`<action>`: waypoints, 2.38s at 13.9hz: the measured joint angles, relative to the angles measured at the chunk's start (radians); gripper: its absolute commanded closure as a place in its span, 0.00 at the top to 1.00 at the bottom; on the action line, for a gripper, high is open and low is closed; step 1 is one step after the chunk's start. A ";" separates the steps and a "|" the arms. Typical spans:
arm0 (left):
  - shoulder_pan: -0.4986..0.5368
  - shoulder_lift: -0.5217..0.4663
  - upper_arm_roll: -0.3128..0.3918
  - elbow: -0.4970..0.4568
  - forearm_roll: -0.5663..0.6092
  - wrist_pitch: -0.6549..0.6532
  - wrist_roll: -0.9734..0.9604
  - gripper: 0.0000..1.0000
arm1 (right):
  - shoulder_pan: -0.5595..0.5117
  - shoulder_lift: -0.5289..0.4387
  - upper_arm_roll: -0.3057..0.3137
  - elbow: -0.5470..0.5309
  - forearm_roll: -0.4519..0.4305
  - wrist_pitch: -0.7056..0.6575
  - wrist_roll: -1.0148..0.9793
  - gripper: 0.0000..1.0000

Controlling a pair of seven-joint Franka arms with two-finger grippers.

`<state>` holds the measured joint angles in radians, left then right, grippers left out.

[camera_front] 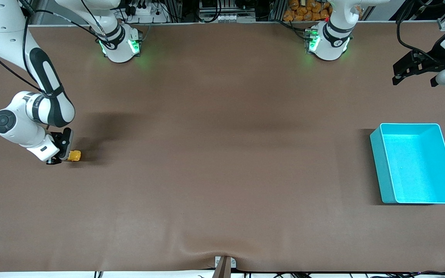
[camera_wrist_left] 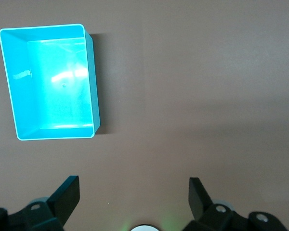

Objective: Wind and store yellow beetle car
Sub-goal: 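Drag the car backward with the right gripper, then release it, then raise the right gripper away while the left gripper reaches toward the car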

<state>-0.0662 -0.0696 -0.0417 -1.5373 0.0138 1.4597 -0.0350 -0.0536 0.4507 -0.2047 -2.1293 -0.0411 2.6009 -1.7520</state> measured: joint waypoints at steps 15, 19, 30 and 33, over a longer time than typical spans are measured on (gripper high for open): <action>0.000 0.000 0.000 0.000 0.000 0.000 0.000 1.00 | -0.029 0.058 -0.001 0.249 0.003 -0.327 0.001 1.00; 0.000 0.000 0.000 0.000 0.000 0.000 0.000 1.00 | -0.033 0.058 0.000 0.249 0.003 -0.327 0.001 1.00; 0.000 0.002 0.000 0.000 0.000 0.000 0.000 1.00 | -0.033 0.058 0.000 0.284 0.067 -0.334 0.005 1.00; 0.006 0.015 0.003 -0.002 0.001 0.000 -0.001 1.00 | -0.030 0.055 0.002 0.406 0.142 -0.472 0.068 1.00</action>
<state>-0.0601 -0.0549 -0.0383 -1.5389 0.0148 1.4598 -0.0364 -0.0834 0.5055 -0.2022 -1.7232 0.1013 2.1292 -1.6842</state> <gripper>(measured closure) 0.000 0.000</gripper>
